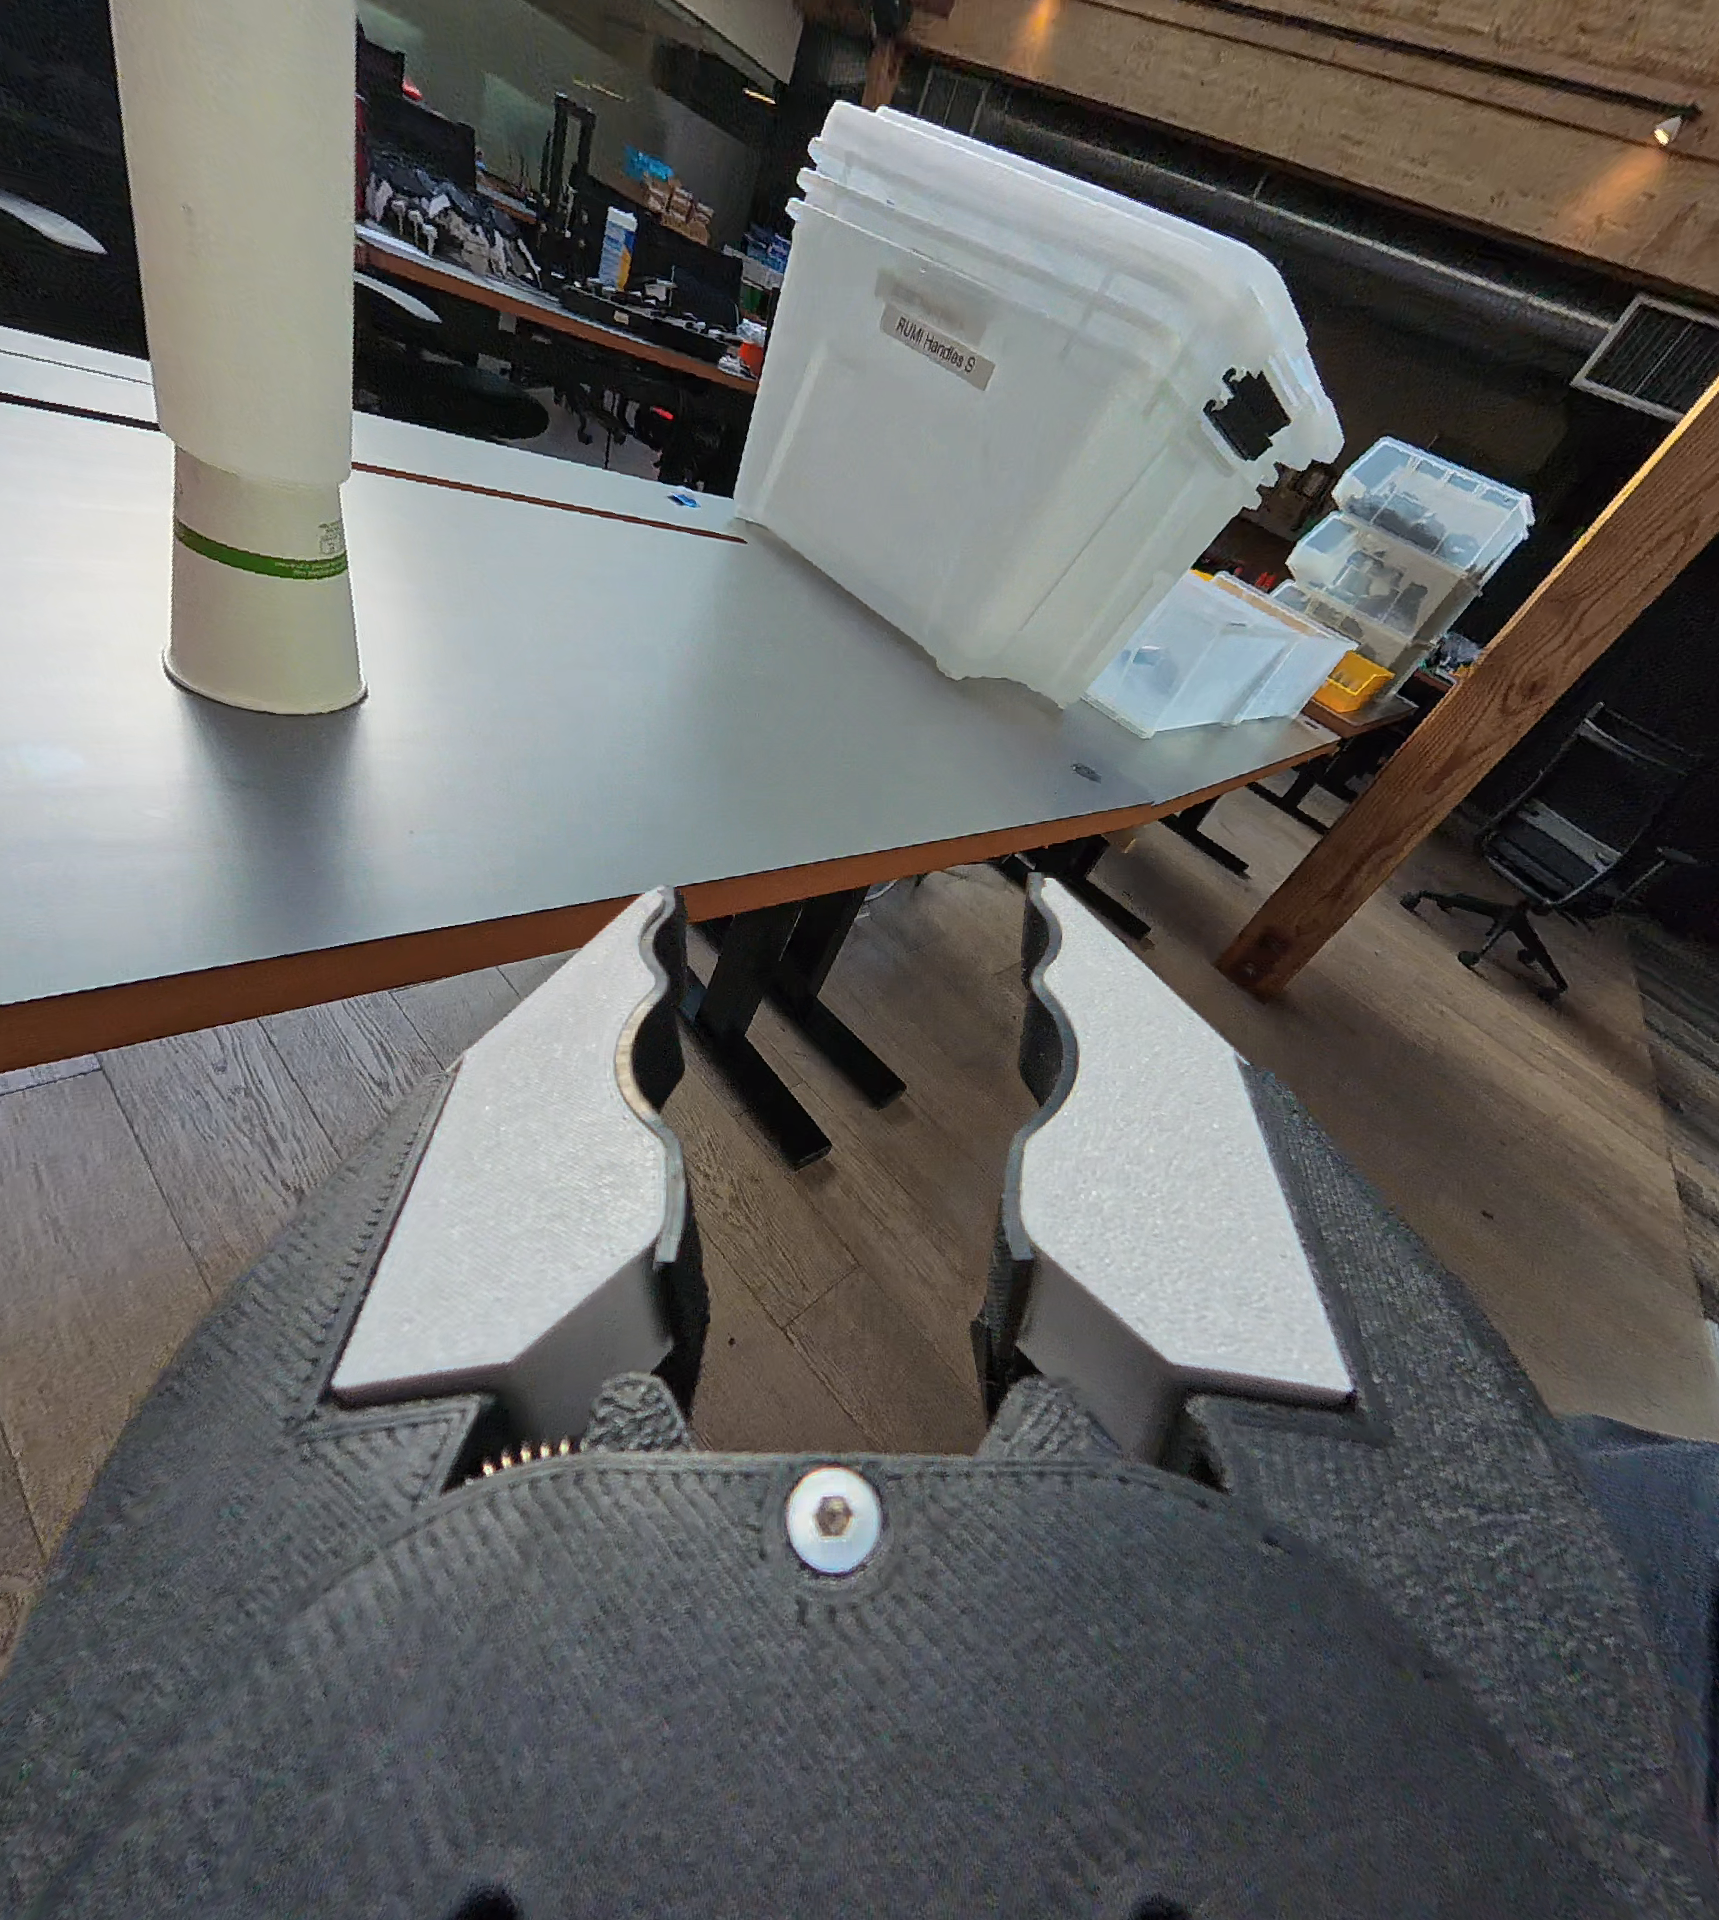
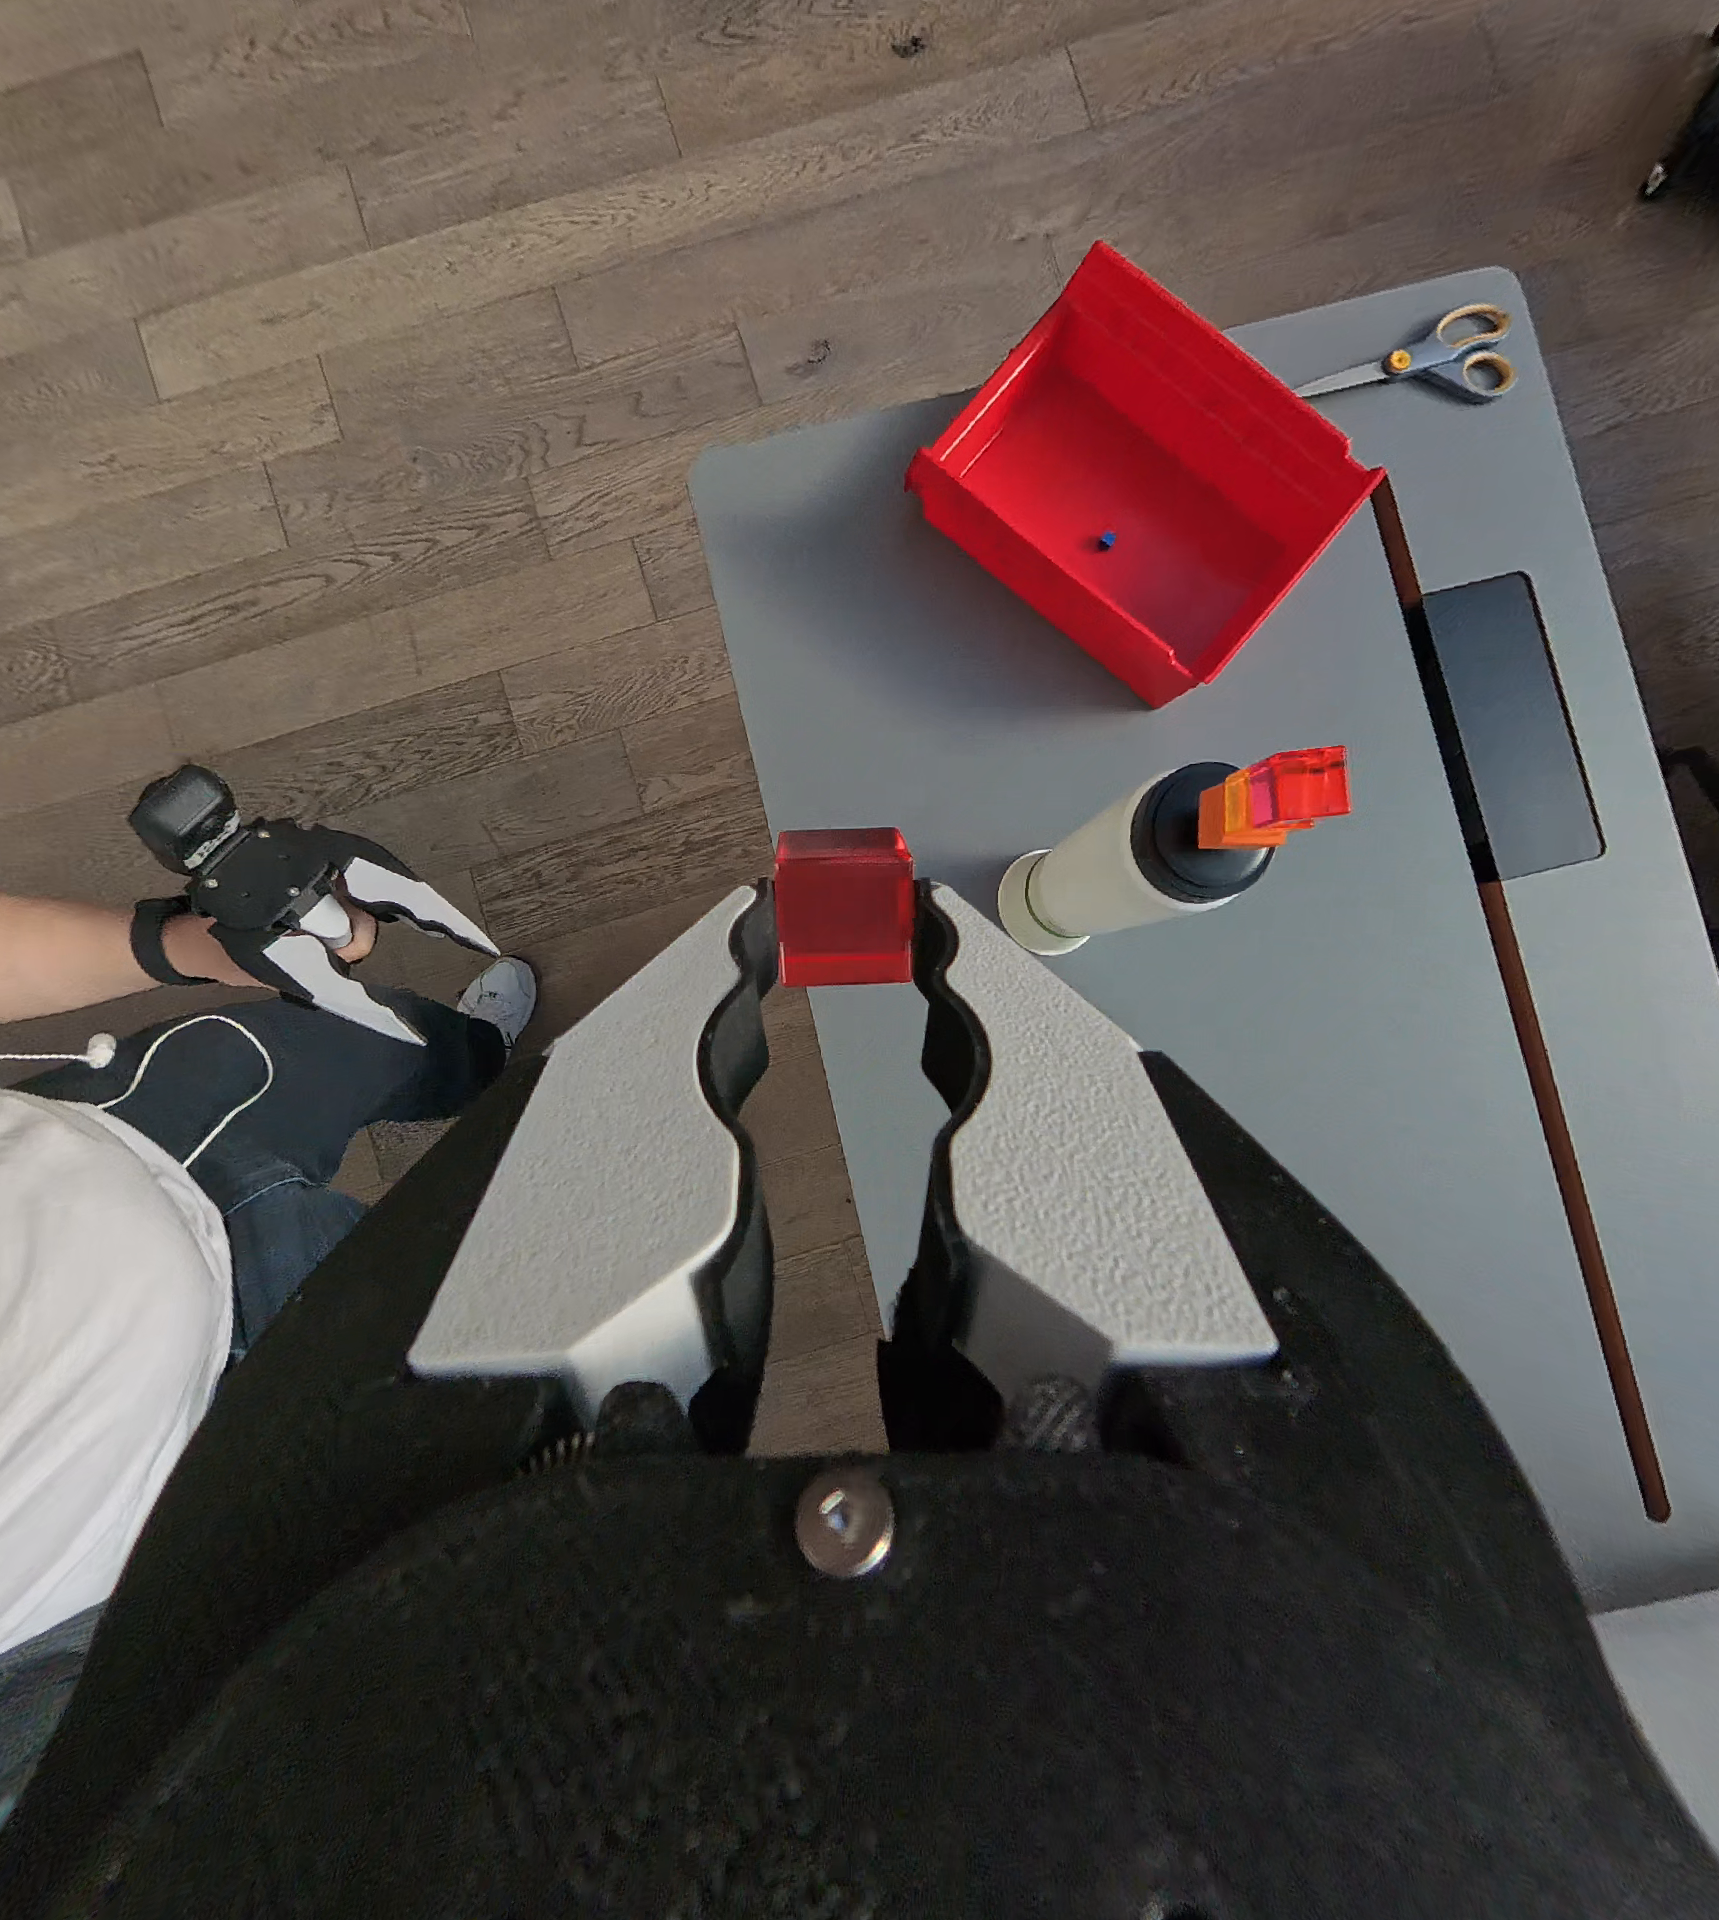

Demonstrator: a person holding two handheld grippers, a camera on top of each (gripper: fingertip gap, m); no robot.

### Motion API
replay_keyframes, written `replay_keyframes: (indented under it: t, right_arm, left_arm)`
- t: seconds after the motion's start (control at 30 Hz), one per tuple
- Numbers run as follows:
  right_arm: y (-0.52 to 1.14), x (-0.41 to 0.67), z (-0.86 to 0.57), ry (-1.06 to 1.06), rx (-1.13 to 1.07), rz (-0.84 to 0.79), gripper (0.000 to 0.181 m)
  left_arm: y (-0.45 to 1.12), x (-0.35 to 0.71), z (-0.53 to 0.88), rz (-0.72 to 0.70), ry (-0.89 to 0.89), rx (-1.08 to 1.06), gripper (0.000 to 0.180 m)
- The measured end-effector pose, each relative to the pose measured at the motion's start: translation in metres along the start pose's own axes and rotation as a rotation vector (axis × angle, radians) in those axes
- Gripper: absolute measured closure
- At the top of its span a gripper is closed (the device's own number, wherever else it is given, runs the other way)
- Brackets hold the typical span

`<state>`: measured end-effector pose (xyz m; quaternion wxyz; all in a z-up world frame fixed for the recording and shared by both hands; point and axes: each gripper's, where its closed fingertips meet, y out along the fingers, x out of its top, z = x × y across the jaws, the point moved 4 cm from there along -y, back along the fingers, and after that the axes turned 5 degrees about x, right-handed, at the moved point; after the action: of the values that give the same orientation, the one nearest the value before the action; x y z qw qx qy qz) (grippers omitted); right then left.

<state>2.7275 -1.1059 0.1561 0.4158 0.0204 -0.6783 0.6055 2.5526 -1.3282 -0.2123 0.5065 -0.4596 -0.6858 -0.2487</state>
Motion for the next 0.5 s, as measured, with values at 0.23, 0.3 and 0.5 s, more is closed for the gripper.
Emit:
replay_keyframes:
  t: [0.23, 0.3, 0.5]
  right_arm:
    - [0.022, 0.003, -0.074, -0.172, 0.088, 0.197, 0.157]
    - [0.025, 0.003, -0.097, -0.241, 0.094, 0.220, 0.157]
    - [0.046, -0.004, -0.131, -0.461, 0.169, 0.265, 0.157]
  left_arm:
    - [0.065, -0.002, 0.008, -0.061, -0.043, 0.074, 0.128]
    - [0.089, -0.004, 0.011, -0.100, -0.036, 0.132, 0.130]
    - [0.138, -0.010, 0.012, -0.299, -0.017, 0.409, 0.136]
